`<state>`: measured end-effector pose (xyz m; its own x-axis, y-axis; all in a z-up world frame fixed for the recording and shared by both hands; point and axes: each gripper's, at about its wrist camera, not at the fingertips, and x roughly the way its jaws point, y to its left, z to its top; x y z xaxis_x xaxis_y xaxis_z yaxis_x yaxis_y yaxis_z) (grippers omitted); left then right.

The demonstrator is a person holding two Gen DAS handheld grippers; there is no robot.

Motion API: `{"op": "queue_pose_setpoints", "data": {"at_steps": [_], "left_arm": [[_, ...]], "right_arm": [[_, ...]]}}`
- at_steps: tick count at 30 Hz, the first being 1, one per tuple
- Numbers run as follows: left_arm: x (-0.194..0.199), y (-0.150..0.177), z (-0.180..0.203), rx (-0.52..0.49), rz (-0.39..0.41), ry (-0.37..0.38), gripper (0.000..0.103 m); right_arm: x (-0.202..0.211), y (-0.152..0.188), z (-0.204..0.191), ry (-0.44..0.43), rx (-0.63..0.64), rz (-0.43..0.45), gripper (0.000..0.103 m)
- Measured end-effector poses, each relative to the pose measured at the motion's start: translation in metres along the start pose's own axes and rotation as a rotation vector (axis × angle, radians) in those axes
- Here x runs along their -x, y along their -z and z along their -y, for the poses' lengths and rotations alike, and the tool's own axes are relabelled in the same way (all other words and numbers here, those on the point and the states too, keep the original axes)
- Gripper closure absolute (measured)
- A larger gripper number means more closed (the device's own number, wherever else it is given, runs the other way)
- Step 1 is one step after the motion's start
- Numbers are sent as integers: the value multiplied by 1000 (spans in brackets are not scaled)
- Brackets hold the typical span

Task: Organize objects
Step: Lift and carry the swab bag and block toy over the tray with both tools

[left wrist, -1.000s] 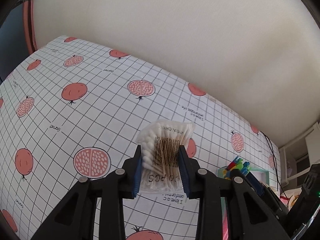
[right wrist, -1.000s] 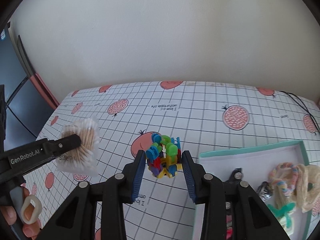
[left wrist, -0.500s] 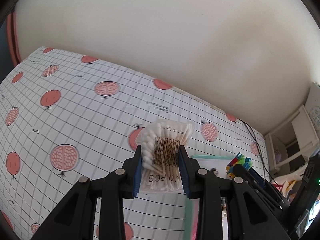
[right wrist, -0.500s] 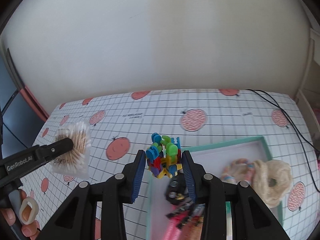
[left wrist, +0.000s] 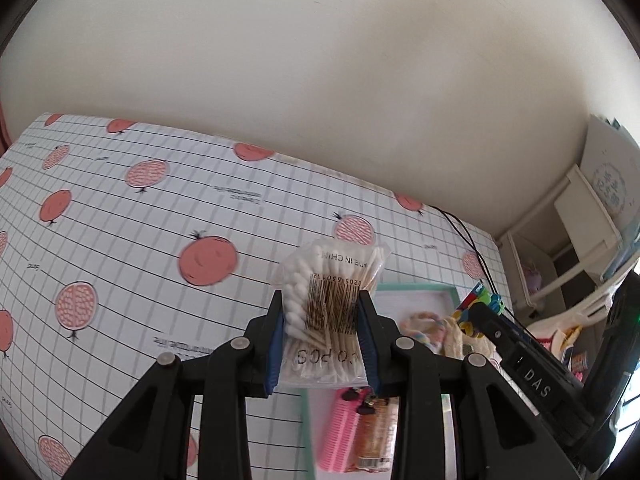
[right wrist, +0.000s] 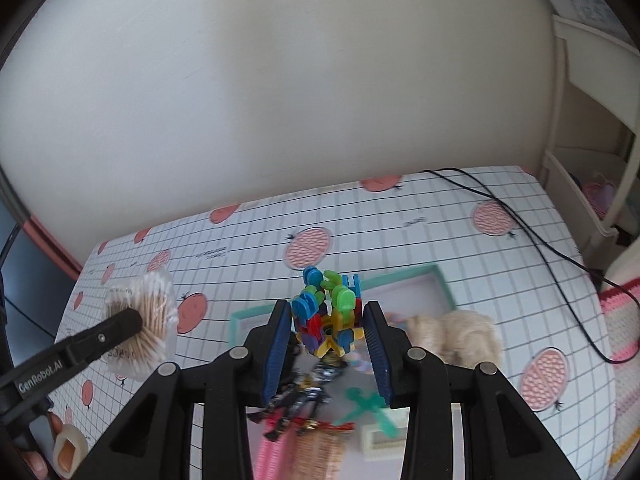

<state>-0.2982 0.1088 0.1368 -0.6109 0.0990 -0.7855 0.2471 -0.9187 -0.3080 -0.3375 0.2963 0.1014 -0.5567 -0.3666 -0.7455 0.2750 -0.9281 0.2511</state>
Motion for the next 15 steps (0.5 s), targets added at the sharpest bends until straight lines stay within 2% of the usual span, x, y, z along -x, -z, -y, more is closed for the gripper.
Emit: {"op": "queue_pose_setpoints", "data": {"at_steps": [8,15], "left_arm": [[-9,8,30,-24,-24,17,68],[-19,17,48,-53,-56,23,68]], "right_arm": [[18,-6,33,27,-34,10,63],[24,-6,42,29,-28,0,63]]}}
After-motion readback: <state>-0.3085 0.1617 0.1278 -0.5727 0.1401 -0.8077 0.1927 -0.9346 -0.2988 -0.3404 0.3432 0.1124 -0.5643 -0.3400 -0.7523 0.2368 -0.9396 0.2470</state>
